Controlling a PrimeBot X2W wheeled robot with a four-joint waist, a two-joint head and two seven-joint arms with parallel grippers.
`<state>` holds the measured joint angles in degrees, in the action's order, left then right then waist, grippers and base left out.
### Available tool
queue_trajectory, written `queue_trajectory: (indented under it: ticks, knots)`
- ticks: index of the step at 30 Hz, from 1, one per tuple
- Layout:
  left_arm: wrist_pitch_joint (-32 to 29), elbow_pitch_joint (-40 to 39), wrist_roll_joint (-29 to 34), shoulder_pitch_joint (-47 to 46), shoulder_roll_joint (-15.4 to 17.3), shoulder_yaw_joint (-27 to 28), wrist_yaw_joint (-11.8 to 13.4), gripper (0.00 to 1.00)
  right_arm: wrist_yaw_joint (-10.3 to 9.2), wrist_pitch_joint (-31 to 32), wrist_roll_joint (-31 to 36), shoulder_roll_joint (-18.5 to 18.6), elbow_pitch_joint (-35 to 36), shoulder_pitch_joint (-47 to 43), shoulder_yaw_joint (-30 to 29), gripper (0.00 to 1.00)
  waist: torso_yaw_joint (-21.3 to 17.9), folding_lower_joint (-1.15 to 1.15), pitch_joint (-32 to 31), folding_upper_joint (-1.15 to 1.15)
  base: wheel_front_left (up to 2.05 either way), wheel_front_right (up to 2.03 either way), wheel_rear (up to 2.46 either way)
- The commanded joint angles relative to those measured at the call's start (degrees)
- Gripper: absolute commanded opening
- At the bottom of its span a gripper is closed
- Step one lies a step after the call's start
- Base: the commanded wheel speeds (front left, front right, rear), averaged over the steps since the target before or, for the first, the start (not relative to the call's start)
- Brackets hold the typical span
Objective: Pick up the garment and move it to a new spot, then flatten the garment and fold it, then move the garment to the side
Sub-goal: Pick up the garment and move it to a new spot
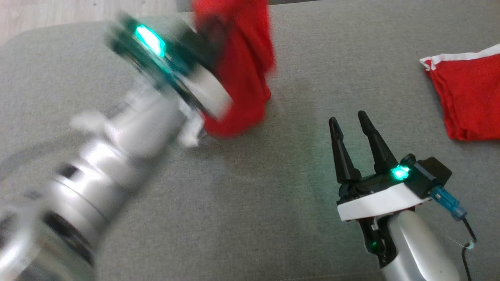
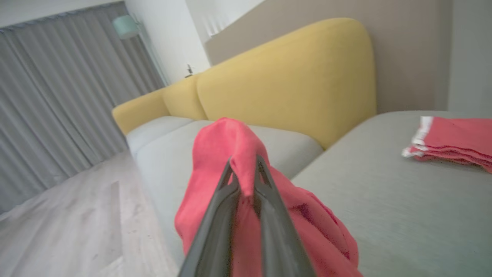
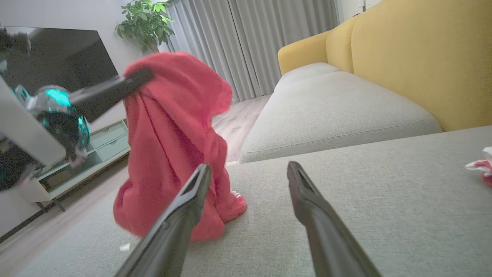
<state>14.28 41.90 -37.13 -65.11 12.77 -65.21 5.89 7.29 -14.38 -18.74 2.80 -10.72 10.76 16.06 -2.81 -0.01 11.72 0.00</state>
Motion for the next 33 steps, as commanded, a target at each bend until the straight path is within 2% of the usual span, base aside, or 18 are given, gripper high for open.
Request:
queue_trajectory:
  ticks: [1, 3, 4, 5, 10, 14, 17, 21, 24, 27, 30, 33]
  knots:
    - [0.5, -1.9, 1.1, 1.0, -1.0, 0.2, 1.7, 0.0, 0.2, -0.6, -0.3, 0.1, 2.0, 0.0, 0.9, 1.0, -0.6, 0.01, -0.2, 0.0, 0.0, 0.0, 0.0]
    - [0.6, -2.7, 1.9, 5.3, -4.0, -2.2, 3.1, 0.0, 0.2, -0.6, -0.4, 0.1, 2.1, -0.1, 0.7, 1.0, -1.1, 0.01, -0.4, 0.0, 0.0, 0.0, 0.0]
    - [0.6, -2.9, 2.2, 7.4, -5.2, -3.3, 3.2, 0.93, 0.2, -0.6, -0.3, 0.1, 2.1, -0.1, 0.4, 1.0, -1.4, 0.01, -0.4, 0.0, 0.0, 0.0, 0.0]
    - [0.6, -3.1, 2.1, 9.4, -6.2, -4.1, 3.3, 1.0, 0.2, -0.6, -0.4, 0.1, 2.2, -0.1, 0.1, 1.0, -1.5, 0.01, -0.5, 0.0, 0.0, 0.0, 0.0]
    - [0.1, -4.2, 3.1, 14.3, -8.3, -6.4, 2.3, 1.0, 0.2, -0.6, -0.3, 0.1, 2.4, -0.2, -1.2, 1.0, -1.7, 0.01, -0.9, 0.0, 0.0, 0.0, 0.0]
    - [0.3, -5.8, 3.4, 14.8, -8.0, -5.7, 2.6, 1.0, 0.2, -0.6, 0.0, 0.1, 2.2, -0.7, -2.2, 1.0, -1.0, 0.01, -2.0, 0.0, 0.0, 0.0, 0.0]
    - [0.5, -7.3, 2.6, 14.3, -5.0, -2.0, 4.6, 1.0, 0.2, -0.6, 0.2, 0.1, 1.9, -1.3, -2.2, 1.0, -0.1, 0.01, -3.3, 0.0, 0.0, 0.0, 0.0]
    - [0.7, -11.1, 0.9, 16.5, 1.4, 5.6, 8.0, 1.0, 0.2, -0.6, 0.5, 0.1, 1.6, -2.4, -1.8, 1.0, 1.4, 0.01, -5.3, 0.0, 0.0, 0.0, 0.0]
    - [0.7, -15.8, 0.5, 22.0, 6.5, 11.9, 10.7, 1.0, 0.2, -0.6, 0.9, 0.1, 1.4, -3.4, -2.1, 1.0, 2.8, 0.01, -6.8, 0.0, 0.0, 0.0, 0.0]
    - [0.7, -20.6, 0.6, 30.1, 10.2, 17.3, 12.8, 1.0, 0.2, -0.6, 1.3, 0.1, 1.2, -4.5, -2.4, 1.0, 4.2, 0.01, -8.0, 0.0, 0.0, 0.0, 0.0]
    - [0.7, -25.5, 1.1, 38.9, 11.5, 22.2, 14.2, 1.0, 0.2, -0.6, 1.8, 0.1, 1.0, -5.3, -2.5, 1.0, 5.4, 0.01, -8.4, 0.0, 0.0, 0.0, 0.0]
    - [0.7, -29.5, 2.2, 46.1, 10.7, 25.6, 14.6, 1.0, 0.2, -0.6, 2.4, 0.1, 0.7, -5.8, -3.0, 1.0, 6.8, 0.01, -8.5, 0.0, 0.0, 0.0, 0.0]
